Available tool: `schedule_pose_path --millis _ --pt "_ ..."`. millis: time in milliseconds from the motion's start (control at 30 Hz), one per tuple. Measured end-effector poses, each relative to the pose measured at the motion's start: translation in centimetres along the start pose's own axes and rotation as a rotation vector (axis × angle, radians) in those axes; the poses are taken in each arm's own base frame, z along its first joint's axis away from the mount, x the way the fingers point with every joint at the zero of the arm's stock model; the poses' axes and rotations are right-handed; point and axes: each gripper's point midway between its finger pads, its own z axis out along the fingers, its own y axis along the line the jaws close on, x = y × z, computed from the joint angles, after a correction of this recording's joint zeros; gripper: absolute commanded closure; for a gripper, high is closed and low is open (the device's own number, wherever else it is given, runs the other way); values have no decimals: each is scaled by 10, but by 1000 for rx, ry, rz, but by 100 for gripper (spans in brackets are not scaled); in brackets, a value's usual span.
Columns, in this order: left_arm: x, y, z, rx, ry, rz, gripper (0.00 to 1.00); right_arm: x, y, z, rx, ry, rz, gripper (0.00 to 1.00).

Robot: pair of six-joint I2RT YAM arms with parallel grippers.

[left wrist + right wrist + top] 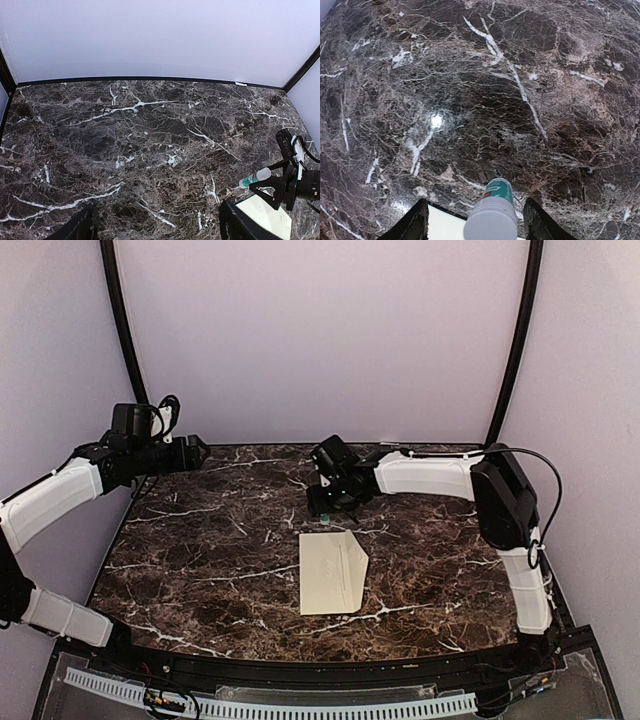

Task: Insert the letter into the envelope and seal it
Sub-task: Open the solid glue cap from the solid glue.

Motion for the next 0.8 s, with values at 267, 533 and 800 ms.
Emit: schedule_pose_path --millis 267,533,800 --pt "0 0 0 1 1 0 19 -4 -7 7 54 -18 -12 63" --pt "1 -1 0 6 3 0 19 -4 -7 18 62 -22 -9 72" --pt "1 -4 0 25 7 -1 19 -3 -8 22 69 -21 -12 83"
